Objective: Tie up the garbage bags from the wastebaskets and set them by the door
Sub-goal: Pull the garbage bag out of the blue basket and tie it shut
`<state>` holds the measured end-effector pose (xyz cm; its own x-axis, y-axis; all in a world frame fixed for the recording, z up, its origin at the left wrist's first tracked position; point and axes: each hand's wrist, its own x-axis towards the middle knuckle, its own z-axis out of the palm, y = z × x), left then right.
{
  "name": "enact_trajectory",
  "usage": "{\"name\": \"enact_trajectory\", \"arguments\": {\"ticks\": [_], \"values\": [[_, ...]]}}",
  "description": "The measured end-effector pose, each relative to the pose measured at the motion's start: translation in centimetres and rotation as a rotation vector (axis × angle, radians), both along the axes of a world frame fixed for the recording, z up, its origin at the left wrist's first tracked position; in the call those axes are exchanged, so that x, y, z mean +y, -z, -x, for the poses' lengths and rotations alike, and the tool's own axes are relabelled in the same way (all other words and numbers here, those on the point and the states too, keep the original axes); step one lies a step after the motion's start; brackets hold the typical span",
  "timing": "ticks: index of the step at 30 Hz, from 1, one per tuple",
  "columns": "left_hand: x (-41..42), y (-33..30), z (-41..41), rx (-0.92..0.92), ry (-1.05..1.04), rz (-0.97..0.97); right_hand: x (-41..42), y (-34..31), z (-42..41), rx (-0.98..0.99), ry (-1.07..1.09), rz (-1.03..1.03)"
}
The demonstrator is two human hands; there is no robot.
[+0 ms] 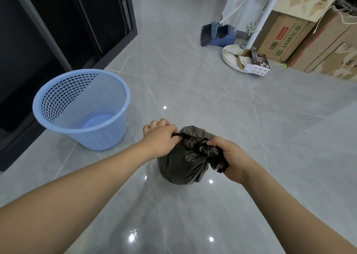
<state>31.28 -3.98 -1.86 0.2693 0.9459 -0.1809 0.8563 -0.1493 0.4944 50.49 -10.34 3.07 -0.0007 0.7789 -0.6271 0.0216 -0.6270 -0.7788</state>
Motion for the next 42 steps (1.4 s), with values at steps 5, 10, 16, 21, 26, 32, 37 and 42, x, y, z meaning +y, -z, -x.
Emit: {"name": "enact_trajectory", "arguments": {"ticks": [5,10,16,21,26,32,37,42], "values": [[0.3,0.3,-0.6,0.005,-0.009,0.007,0.0,-0.1,0.0,0.129,0.052,-0.038],[0.9,0.3,-0.2,0.011,-0.019,0.011,0.0,0.2,-0.3,-0.102,-0.099,-0.013],[1.1,0.6,-0.4,0.028,-0.012,0.022,0.1,-0.1,-0.1,-0.029,-0.177,0.113],[0.9,0.0,-0.2,-0.052,-0.029,0.027,0.5,-0.2,-0.1,0.189,-0.126,0.068],[0.0,-1.0,1.6,-0.202,-0.045,0.139,0.7,-0.1,0.1,0.215,-0.041,0.059],[-0.9,-2.1,2.5,-0.564,-0.047,0.470,1.0,1.7,-0.3,0.232,0.076,0.113],[-2.0,-2.1,1.7,-0.520,0.010,0.598,1.1,1.8,0.2,0.211,-0.036,0.128],[-2.6,-1.0,0.8,-0.457,0.062,0.618,0.8,1.3,1.3,0.055,-0.019,0.083]]}}
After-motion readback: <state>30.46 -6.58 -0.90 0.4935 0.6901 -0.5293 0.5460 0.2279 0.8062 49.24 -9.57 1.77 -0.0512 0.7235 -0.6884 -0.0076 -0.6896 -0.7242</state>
